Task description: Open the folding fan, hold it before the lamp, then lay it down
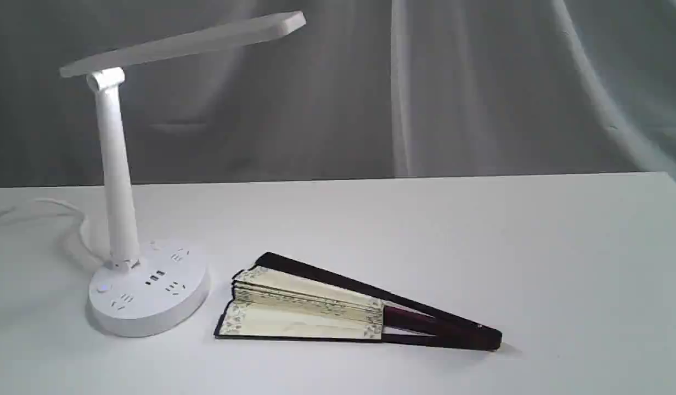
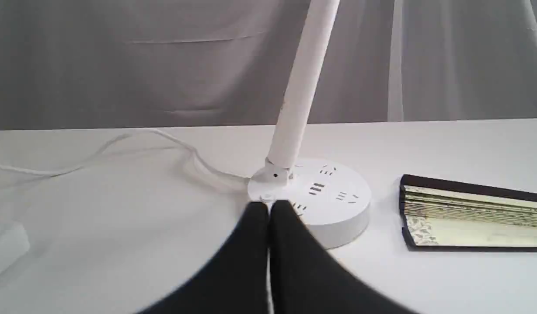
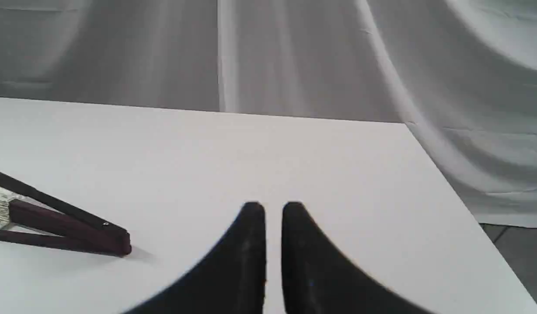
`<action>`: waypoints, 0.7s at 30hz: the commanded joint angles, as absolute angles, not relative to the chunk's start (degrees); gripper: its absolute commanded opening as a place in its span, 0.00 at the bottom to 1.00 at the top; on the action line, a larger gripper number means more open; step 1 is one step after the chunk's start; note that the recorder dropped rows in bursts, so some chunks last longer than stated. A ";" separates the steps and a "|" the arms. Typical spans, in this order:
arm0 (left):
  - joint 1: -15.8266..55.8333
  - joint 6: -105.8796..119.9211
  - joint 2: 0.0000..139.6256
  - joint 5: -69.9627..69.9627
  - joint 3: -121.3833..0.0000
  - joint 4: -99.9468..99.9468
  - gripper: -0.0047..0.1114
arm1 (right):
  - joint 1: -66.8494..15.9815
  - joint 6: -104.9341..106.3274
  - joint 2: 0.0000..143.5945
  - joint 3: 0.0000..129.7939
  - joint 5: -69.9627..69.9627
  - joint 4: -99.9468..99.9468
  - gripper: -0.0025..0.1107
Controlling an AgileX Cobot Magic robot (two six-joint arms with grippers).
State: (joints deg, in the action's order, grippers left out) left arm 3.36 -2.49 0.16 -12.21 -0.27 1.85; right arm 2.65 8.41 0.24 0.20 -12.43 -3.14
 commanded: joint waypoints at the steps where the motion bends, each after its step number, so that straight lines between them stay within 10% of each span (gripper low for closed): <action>1: 3.20 -3.00 0.00 -11.86 0.00 1.59 0.04 | 2.50 8.45 0.00 0.00 -12.33 -3.26 0.09; 21: 3.20 -4.69 0.00 -6.95 0.00 -1.16 0.04 | 2.50 8.58 0.00 0.00 -5.04 -8.14 0.09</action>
